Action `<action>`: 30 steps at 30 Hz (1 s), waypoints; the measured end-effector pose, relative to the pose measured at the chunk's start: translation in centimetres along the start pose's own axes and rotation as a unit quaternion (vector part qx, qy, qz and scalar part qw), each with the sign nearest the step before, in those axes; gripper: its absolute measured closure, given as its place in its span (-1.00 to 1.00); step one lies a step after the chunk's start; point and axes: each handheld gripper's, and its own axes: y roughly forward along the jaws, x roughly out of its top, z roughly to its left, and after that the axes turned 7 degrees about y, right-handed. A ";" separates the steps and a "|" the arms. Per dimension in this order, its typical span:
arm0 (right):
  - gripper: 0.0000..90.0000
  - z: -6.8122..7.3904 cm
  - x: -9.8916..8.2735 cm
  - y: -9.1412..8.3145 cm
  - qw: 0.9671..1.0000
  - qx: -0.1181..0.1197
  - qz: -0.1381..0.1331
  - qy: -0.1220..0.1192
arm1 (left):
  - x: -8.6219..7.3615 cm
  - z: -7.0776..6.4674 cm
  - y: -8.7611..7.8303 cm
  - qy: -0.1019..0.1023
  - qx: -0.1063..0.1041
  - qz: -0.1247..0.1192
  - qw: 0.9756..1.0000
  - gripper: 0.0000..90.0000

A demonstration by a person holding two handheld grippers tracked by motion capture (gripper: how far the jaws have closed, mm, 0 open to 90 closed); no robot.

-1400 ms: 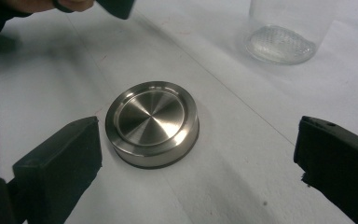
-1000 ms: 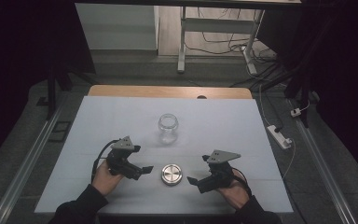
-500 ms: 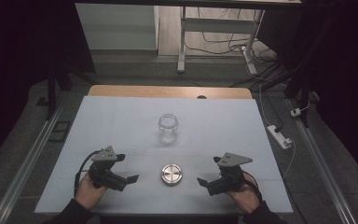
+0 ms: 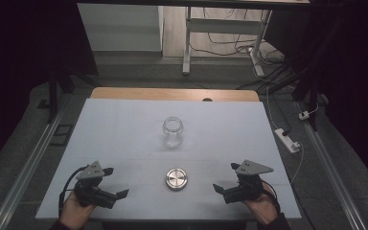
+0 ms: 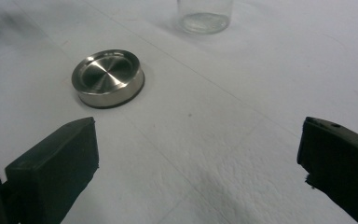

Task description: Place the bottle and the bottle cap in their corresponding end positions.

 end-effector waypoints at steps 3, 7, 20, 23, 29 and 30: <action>-1.00 -0.2 -0.3 -0.5 1.000 -0.008 -0.004 0.007 | -0.6 -0.1 -0.5 -0.004 0.008 0.003 1.000 -1.00; -1.00 -0.6 -0.6 -1.2 1.000 -0.018 -0.009 0.015 | -1.4 -0.1 -1.2 -0.013 0.017 0.003 1.000 -1.00; -1.00 -1.6 -2.1 -3.4 0.998 -0.045 -0.012 0.042 | -3.4 0.0 -3.0 -0.040 0.041 -0.003 0.998 -1.00; -1.00 -1.8 -2.5 -3.7 0.997 -0.051 -0.010 0.048 | -3.8 0.0 -3.3 -0.044 0.049 -0.002 0.998 -1.00; -1.00 -2.0 -3.1 -4.4 0.996 -0.061 -0.005 0.059 | -4.6 0.1 -3.8 -0.058 0.056 0.003 0.997 -1.00; -1.00 -2.1 -3.2 -4.5 0.996 -0.062 -0.005 0.061 | -4.7 0.1 -3.9 -0.058 0.057 0.002 0.997 -1.00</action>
